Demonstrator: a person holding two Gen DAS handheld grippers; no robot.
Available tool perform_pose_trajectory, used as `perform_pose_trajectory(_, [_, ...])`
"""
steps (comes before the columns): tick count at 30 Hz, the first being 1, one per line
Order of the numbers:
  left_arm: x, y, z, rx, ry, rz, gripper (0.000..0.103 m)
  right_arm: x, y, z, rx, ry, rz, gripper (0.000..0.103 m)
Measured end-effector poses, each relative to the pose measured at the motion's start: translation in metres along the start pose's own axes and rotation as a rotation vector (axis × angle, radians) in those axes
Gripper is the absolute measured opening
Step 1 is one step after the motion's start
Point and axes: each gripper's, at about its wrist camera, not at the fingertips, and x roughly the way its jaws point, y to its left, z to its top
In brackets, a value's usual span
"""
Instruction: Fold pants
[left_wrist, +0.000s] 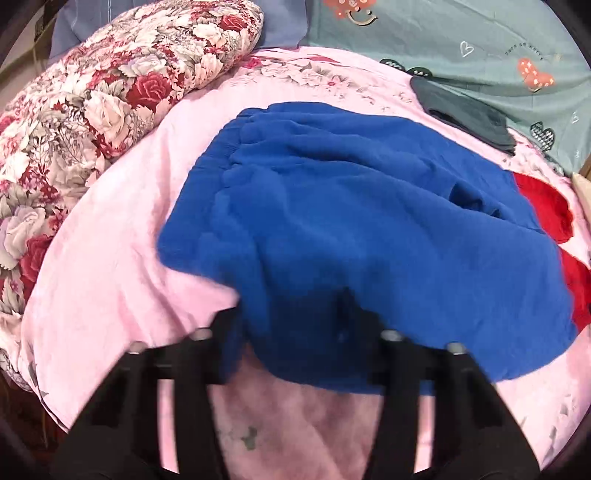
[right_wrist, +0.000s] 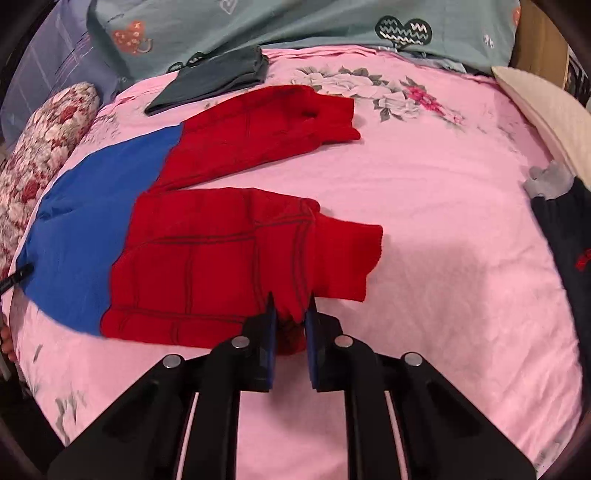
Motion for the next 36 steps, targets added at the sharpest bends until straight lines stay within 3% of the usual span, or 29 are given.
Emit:
perform_pose_trajectory(1, [-0.003, 0.004, 0.000, 0.001, 0.006, -0.003, 0.018, -0.015, 0.000, -0.005, -0.001, -0.012, 0.001, 0.013])
perform_pose_trajectory(5, [-0.013, 0.007, -0.005, 0.045, 0.014, 0.026, 0.012, -0.057, -0.006, -0.022, 0.017, -0.033, 0.018, 0.013])
perform_pose_trajectory(8, [-0.015, 0.006, -0.009, 0.064, 0.026, 0.046, 0.013, -0.048, -0.013, -0.037, 0.061, 0.027, 0.018, 0.017])
perform_pose_trajectory(9, [-0.016, 0.007, -0.010, 0.067, 0.026, 0.051, 0.015, -0.037, -0.018, -0.040, 0.079, 0.047, 0.002, 0.025])
perform_pose_trajectory(10, [-0.018, 0.007, -0.010, 0.068, 0.024, 0.054, 0.024, -0.029, -0.022, -0.042, 0.095, 0.056, -0.016, 0.032])
perform_pose_trajectory(12, [-0.028, 0.010, -0.011, 0.069, 0.018, 0.053, 0.051, -0.023, -0.028, -0.044, 0.114, 0.043, -0.066, 0.064])
perform_pose_trajectory(13, [-0.040, 0.012, -0.013, 0.076, -0.008, 0.069, 0.067, -0.029, -0.028, -0.043, 0.120, 0.010, -0.131, 0.066])
perform_pose_trajectory(14, [-0.048, 0.013, -0.014, 0.086, -0.030, 0.085, 0.072, -0.036, -0.028, -0.042, 0.118, -0.029, -0.150, 0.066])
perform_pose_trajectory(18, [-0.062, 0.020, -0.019, 0.057, -0.040, 0.058, 0.074, -0.065, -0.017, -0.042, 0.123, -0.165, -0.098, 0.066])
perform_pose_trajectory(21, [-0.048, 0.013, -0.017, 0.043, -0.032, 0.031, 0.073, -0.066, 0.006, -0.041, 0.080, -0.184, -0.061, 0.066])
perform_pose_trajectory(22, [-0.043, 0.011, -0.015, 0.034, -0.037, 0.021, 0.071, -0.064, 0.016, -0.041, 0.056, -0.183, -0.047, 0.066])
perform_pose_trajectory(24, [-0.032, 0.009, -0.009, 0.006, -0.045, 0.015, 0.050, -0.061, 0.036, -0.042, 0.022, -0.192, -0.030, 0.066])
perform_pose_trajectory(25, [-0.023, 0.011, -0.006, -0.026, -0.017, -0.010, 0.025, -0.061, 0.042, -0.043, 0.011, -0.201, -0.024, 0.066])
perform_pose_trajectory(26, [-0.016, 0.013, -0.003, -0.037, 0.002, -0.014, 0.016, -0.060, 0.051, -0.044, -0.003, -0.206, -0.016, 0.066])
perform_pose_trajectory(31, [-0.014, 0.031, -0.004, -0.082, 0.025, -0.040, 0.005, -0.054, 0.081, -0.044, -0.090, -0.196, 0.015, 0.066])
perform_pose_trajectory(36, [-0.033, 0.041, -0.017, -0.069, 0.014, -0.007, 0.003, -0.034, 0.083, -0.044, -0.113, -0.131, -0.016, 0.066])
